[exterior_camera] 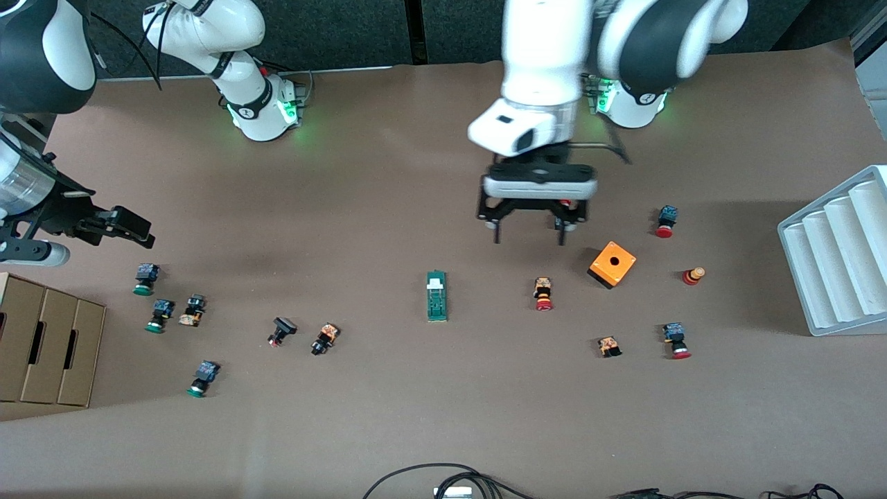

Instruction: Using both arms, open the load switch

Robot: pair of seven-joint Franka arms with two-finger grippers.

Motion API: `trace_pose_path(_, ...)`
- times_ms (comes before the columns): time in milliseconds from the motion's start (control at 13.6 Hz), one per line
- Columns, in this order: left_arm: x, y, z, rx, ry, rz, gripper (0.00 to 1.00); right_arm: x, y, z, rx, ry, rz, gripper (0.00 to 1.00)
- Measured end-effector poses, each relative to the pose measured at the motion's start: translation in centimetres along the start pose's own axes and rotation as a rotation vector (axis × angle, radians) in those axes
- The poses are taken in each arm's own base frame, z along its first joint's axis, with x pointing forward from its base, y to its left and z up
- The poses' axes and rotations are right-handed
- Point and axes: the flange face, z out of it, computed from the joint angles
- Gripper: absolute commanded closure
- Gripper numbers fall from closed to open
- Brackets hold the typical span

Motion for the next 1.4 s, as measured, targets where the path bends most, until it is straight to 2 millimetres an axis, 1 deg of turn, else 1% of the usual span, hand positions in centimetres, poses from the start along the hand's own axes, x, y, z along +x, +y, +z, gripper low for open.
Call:
trace_pose_path(221,2.6,-5.7,0.1,-0.056,-0.044,-0.009,0.00,-0.1,-1.1,-0.1,0.002,0.008,-0.019,0.01)
trace_pose_path(441,4.2,-11.4,1.5,-0.113,-0.112,-0.051,0.00,-0.1,-1.6,-0.1,0.002,0.010,-0.029,0.01)
trace_pose_path(662,4.7,-17.8,3.2,-0.106,-0.215,-0.111,0.00,-0.2,-2.3,-0.1,0.003,0.011,-0.041,0.01)
trace_pose_path(809,4.4,-22.0,4.3,-0.071,-0.280,-0.132,0.00,-0.3,-2.7,-0.1,0.003,0.011,-0.049,0.01)
trace_pose_path(957,3.8,-25.4,5.5,-0.039,-0.348,-0.155,0.00,-0.4,-3.3,-0.1,0.003,0.011,-0.061,0.01)
trace_pose_path(1030,3.3,-26.3,6.4,-0.027,-0.387,-0.163,0.00,-0.5,-3.7,-0.1,0.004,0.011,-0.067,0.01)
trace_pose_path(1177,2.6,-26.9,7.9,-0.015,-0.446,-0.169,0.00,-0.5,-3.9,-0.1,0.004,0.011,-0.070,0.01)
trace_pose_path(1398,2.5,-27.3,8.6,-0.011,-0.460,-0.174,0.00,-0.4,-3.4,-0.1,0.004,0.011,-0.063,0.01)
